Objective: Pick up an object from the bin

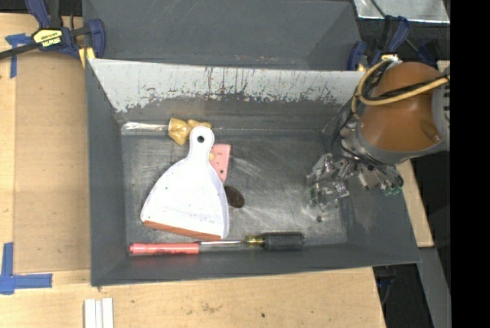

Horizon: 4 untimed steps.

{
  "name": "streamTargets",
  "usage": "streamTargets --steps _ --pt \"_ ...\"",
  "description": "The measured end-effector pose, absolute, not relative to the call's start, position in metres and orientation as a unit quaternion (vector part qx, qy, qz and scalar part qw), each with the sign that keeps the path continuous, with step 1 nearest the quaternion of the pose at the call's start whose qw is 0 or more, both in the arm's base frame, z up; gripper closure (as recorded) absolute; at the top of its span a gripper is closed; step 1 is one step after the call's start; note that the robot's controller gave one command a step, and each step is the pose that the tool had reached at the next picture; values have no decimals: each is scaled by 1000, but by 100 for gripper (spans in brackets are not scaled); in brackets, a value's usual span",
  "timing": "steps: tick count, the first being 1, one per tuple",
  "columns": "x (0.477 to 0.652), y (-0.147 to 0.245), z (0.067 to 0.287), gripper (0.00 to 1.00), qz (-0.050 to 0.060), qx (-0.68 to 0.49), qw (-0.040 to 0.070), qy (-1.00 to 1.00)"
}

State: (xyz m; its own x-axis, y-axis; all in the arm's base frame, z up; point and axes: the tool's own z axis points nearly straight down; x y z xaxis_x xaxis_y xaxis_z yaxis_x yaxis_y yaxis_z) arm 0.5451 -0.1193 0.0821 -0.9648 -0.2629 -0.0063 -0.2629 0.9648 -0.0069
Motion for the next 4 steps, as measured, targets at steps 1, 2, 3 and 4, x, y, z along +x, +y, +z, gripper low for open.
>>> streamTargets --steps 1,2,3,4 --pt "545 -119 82 100 -3 -133 4 991" --pt "544 -113 111 100 -3 -139 4 990" --pt "535 -118 142 100 -1 -159 4 987" --pt "493 -150 263 100 -1 -183 2 983"
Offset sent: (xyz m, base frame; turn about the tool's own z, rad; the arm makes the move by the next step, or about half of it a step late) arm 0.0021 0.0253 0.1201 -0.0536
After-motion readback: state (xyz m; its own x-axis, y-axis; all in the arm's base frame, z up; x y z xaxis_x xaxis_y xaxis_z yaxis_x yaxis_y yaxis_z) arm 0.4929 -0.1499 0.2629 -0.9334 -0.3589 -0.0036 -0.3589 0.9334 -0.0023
